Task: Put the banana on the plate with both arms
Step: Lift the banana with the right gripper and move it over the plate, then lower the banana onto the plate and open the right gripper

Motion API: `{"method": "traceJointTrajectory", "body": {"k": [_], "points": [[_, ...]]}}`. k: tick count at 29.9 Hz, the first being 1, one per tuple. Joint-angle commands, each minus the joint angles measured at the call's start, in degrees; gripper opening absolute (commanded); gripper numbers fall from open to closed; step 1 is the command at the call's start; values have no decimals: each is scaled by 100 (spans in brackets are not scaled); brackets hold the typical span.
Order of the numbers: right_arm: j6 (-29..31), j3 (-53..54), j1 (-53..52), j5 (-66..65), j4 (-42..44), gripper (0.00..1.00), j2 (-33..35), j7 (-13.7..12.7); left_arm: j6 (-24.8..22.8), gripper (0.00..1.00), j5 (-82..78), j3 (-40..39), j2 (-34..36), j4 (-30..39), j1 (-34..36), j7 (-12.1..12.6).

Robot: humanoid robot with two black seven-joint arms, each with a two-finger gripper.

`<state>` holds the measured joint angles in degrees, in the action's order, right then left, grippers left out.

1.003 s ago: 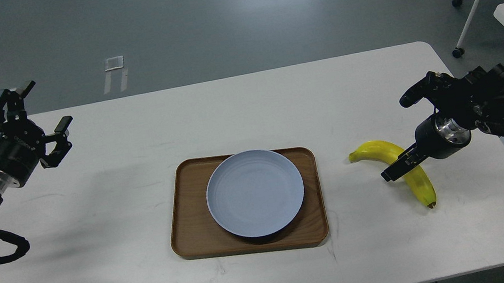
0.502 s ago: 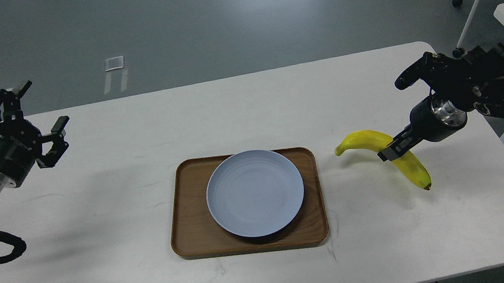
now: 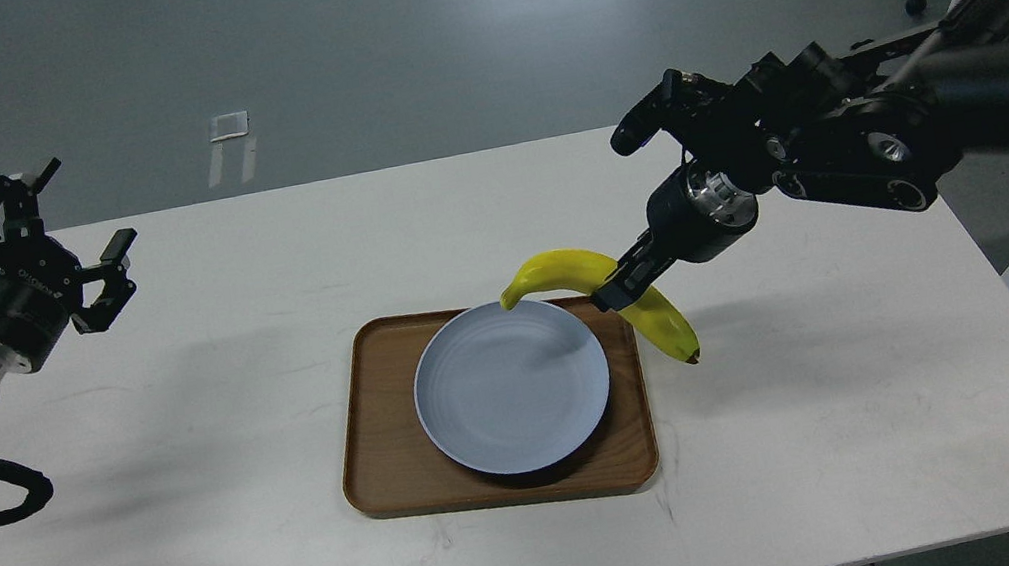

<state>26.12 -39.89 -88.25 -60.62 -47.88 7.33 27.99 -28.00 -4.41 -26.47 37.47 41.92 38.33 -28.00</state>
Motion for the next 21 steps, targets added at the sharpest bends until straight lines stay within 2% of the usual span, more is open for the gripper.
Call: {"method": "traceJointTrajectory", "body": {"k": [1, 5, 9, 14, 16, 21], "points": [[-2, -28, 62, 384, 120, 10, -389, 1, 0, 100, 1, -25, 6, 0, -1, 0], [-2, -28, 185, 717, 313, 10, -733, 1, 0, 100, 1, -25, 6, 0, -1, 0], [-2, -54, 326, 806, 481, 10, -733, 1, 0, 100, 1, -25, 6, 9, -1, 0], [-2, -151, 475, 815, 656, 20, -733, 1, 0, 100, 1, -25, 6, 0, -9, 0], [-2, -159, 537, 815, 683, 33, -733, 1, 0, 100, 1, -25, 6, 0, -9, 0], [-46, -159, 590, 963, 692, 55, -733, 1, 0, 100, 10, -34, 6, 0, -27, 0]]}}
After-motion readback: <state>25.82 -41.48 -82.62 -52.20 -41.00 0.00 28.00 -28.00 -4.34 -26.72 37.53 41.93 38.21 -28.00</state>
